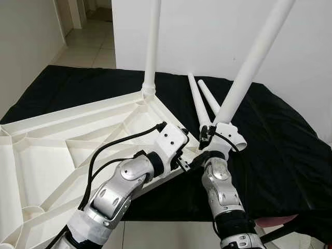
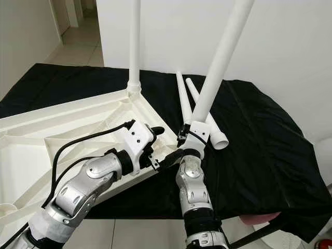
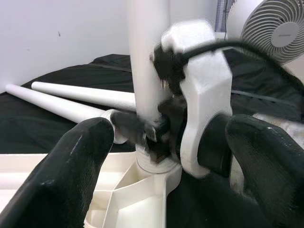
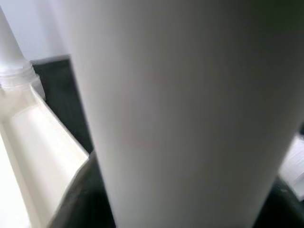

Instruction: Building children table

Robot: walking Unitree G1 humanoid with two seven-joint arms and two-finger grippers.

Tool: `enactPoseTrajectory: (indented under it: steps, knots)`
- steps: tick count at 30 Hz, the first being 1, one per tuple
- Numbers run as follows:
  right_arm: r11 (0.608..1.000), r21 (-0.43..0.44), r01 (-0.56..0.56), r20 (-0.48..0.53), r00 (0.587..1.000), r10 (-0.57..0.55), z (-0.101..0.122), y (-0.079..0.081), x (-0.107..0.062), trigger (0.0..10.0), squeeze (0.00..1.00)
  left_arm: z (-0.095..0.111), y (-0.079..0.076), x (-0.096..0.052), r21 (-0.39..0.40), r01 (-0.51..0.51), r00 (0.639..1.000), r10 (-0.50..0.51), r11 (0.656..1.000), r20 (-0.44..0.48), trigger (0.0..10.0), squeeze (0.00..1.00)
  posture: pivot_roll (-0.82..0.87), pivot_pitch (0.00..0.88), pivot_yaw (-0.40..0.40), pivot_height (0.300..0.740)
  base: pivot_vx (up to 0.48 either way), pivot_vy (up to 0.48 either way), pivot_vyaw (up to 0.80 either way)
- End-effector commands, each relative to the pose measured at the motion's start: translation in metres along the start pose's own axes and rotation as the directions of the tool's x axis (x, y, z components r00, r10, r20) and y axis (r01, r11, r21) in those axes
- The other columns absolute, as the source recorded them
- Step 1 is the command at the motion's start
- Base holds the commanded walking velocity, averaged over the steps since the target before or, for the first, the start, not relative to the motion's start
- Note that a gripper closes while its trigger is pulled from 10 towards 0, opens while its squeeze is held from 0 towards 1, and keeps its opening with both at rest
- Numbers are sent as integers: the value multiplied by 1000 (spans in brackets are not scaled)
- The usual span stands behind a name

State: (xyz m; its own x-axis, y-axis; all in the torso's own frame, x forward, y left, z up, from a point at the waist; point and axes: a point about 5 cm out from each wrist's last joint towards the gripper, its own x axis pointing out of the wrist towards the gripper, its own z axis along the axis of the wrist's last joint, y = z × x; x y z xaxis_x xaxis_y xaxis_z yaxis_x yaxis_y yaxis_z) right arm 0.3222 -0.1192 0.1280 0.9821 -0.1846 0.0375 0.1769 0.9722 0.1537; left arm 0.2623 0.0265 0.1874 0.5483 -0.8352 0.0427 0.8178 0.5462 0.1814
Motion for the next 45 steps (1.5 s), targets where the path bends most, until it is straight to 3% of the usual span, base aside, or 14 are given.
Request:
enactPoseTrajectory:
  steps: [1, 6, 9, 10, 11, 17, 20, 29, 32, 39, 45]
  knots:
    - [1000, 1, 20, -24, 1000, -20, -7, -8, -1, 10000, 1000, 0, -8, 3, -5, 80, 997, -80, 997, 7, 10000, 0, -47, 0, -70, 740, 0, 0, 0]
    - [999, -24, -35, 129, 991, 37, 20, -11, 3, 10000, 1000, 1, -6, 5, -8, 71, 997, -71, 997, 12, 10000, 0, -45, 0, -68, 740, 0, 0, 0]
    - [998, -10, -61, 141, 988, 62, 23, -11, 4, 10000, 1000, 2, -6, 6, -6, 69, 998, -68, 998, 15, 10000, 0, -45, 0, -67, 740, 0, 0, 0]
    - [995, 0, -96, 138, 986, 95, 25, -10, 5, 10000, 263, 2, -5, 6, -5, 66, 998, -66, 998, 16, 10000, 0, -46, 0, -66, 740, 0, 0, 0]
    - [990, 14, -142, 144, 980, 138, 28, -11, 7, 10000, 0, 3, -4, 6, -2, 64, 998, -64, 998, 17, 10000, 0, -43, 0, -68, 740, 0, 0, 0]
    - [968, -36, -248, 151, 956, 251, 34, -16, 11, 10000, 0, 4, -4, 7, 3, 61, 998, -61, 998, 18, 10000, 0, -40, 0, -68, 740, 0, 0, 0]
    - [901, -65, -429, 58, 900, 432, 25, -21, 13, 10000, 0, 4, -4, 7, 1, 69, 998, -69, 998, 11, 10000, 0, -37, 0, -71, 740, 0, 0, 0]
    - [824, -122, -553, -14, 831, 556, 16, -37, 16, 10000, 0, -4, -6, 6, -10, 78, 997, -78, 997, -20, 10000, 0, -30, 0, -72, 740, 0, 0, 0]
    - [739, -151, -657, -68, 752, 655, 17, -47, 19, 10000, 0, -5, -6, 6, 3, 79, 997, -79, 997, -25, 10000, 0, -26, 0, -75, 740, 0, 0, 0]
    - [677, -167, -717, -120, 697, 707, 22, -59, 26, 10000, 0, -4, -6, 6, -16, 77, 997, -77, 997, -24, 10000, 0, -27, 0, -75, 740, 0, 0, 0]
    - [652, -187, -735, -135, 676, 724, 26, -64, 33, 9686, 0, -8, -9, 6, -54, 95, 994, -98, 994, -54, 10000, 0, -25, 0, -75, 740, 0, 0, 0]
